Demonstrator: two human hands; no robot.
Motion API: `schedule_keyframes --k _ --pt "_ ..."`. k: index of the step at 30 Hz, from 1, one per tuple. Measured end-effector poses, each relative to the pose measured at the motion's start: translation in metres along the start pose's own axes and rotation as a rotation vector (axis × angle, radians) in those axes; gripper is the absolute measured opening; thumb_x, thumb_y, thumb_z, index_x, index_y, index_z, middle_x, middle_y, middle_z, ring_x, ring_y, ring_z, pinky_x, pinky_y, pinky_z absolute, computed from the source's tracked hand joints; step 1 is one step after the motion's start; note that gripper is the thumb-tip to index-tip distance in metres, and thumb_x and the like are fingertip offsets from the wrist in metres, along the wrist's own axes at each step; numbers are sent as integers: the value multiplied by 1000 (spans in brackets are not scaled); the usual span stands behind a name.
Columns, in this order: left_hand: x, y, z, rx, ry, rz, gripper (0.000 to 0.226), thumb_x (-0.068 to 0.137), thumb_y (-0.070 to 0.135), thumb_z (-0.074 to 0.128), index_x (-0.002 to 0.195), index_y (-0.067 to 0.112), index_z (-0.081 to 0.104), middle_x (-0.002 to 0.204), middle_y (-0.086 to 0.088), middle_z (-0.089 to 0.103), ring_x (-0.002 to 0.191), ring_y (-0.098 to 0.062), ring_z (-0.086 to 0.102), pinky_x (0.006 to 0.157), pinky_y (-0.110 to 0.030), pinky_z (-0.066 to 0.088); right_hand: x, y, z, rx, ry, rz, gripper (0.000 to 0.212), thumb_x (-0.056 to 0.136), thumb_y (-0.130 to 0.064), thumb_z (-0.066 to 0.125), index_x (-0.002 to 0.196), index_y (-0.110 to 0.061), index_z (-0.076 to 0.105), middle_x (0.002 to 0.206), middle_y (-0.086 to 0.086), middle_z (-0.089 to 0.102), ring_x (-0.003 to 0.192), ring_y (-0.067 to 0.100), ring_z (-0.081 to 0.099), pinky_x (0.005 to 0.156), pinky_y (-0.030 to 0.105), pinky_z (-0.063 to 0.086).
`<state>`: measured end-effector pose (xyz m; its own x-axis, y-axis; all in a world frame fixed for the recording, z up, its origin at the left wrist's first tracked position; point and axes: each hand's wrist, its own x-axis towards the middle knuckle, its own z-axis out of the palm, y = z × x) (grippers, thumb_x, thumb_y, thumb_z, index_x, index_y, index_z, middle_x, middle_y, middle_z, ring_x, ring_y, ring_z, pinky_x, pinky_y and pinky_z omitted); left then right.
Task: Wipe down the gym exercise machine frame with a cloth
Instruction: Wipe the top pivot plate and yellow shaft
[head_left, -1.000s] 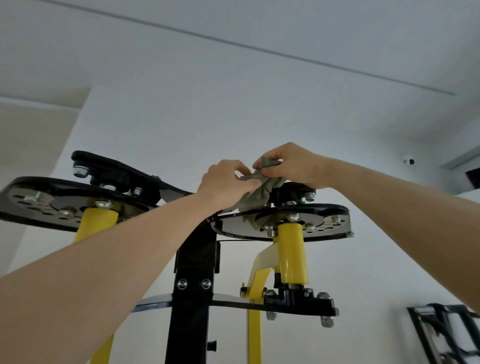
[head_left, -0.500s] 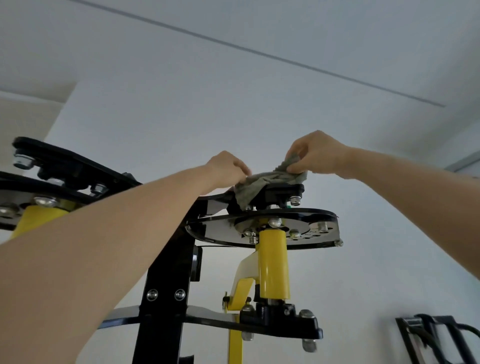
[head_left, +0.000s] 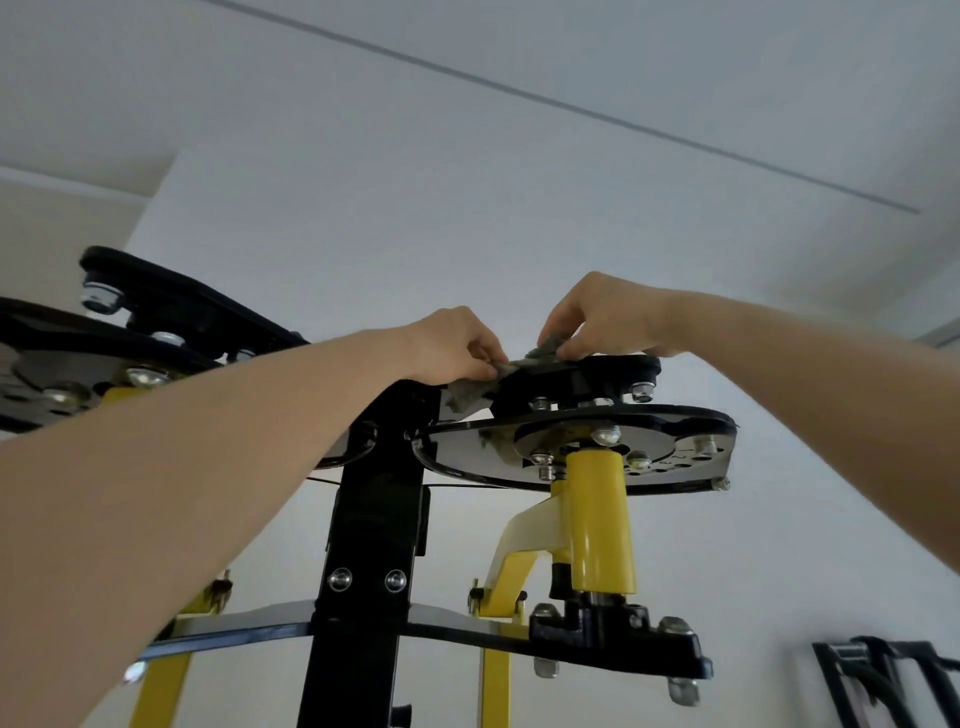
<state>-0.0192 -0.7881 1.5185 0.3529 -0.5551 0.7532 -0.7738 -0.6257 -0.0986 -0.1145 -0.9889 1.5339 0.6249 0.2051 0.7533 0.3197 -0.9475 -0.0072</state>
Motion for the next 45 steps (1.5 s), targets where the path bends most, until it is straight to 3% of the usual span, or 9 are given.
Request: schedule_keyframes --k 5,11,14,18,28,31,34,38,45 --pt "-9 -26 -18 285 -83 -112 22 92 33 70 113 34 72 113 8 70 106 -17 63 91 -34 50 29 -24 32 -61 -9 -48 21 87 -10 75 107 -17 78 97 -4 70 94 15 63 86 29 51" --pt "-24 -37 -48 618 -165 -192 33 82 37 78 114 38 70 111 6 64 103 -22 63 87 -37 53 56 -51 65 -78 6 -99 26 84 -3 73 105 -18 78 83 -8 64 85 11 58 66 18 43" --pt "-35 -42 -65 703 -186 -228 33 80 41 80 111 39 70 104 9 60 101 -21 62 80 -34 50 67 -67 78 -7 14 -114 26 82 -1 74 103 -14 79 92 1 73 88 14 64 73 21 52" --pt "-54 -48 -90 730 -184 -258 28 81 49 78 106 39 70 96 12 59 94 -18 58 75 -31 44 80 -93 98 58 31 -166 25 80 -4 77 104 -10 77 102 8 75 95 20 68 86 29 56" --pt "-102 -50 -144 765 -143 -183 16 82 43 79 78 40 63 79 19 59 85 -14 59 66 -28 41 83 -146 113 410 67 -313 29 80 8 72 105 -6 76 95 13 75 74 14 64 79 26 57" --pt "-122 -51 -160 703 -78 -176 12 79 42 81 85 34 75 76 20 62 81 -10 60 66 -26 41 79 -159 111 494 99 -346 27 80 5 76 104 -7 76 94 12 75 70 10 65 71 19 55" --pt "-140 -50 -173 653 -19 -171 18 77 39 84 91 29 79 73 21 63 75 -1 58 65 -25 42 75 -173 110 543 164 -382 27 76 1 81 100 -9 76 93 10 75 71 14 67 73 25 59" --pt "-156 -52 -183 629 47 -164 23 73 35 88 93 27 79 75 16 66 74 -2 59 64 -26 43 70 -186 105 561 190 -416 25 72 -3 86 92 -11 75 89 9 75 74 21 71 81 40 62" --pt "-152 -54 -173 671 145 -198 26 66 43 90 81 29 75 74 15 64 75 -10 61 62 -27 42 72 -192 102 268 225 -411 28 66 -18 92 81 -19 68 85 0 71 80 19 67 78 35 58"
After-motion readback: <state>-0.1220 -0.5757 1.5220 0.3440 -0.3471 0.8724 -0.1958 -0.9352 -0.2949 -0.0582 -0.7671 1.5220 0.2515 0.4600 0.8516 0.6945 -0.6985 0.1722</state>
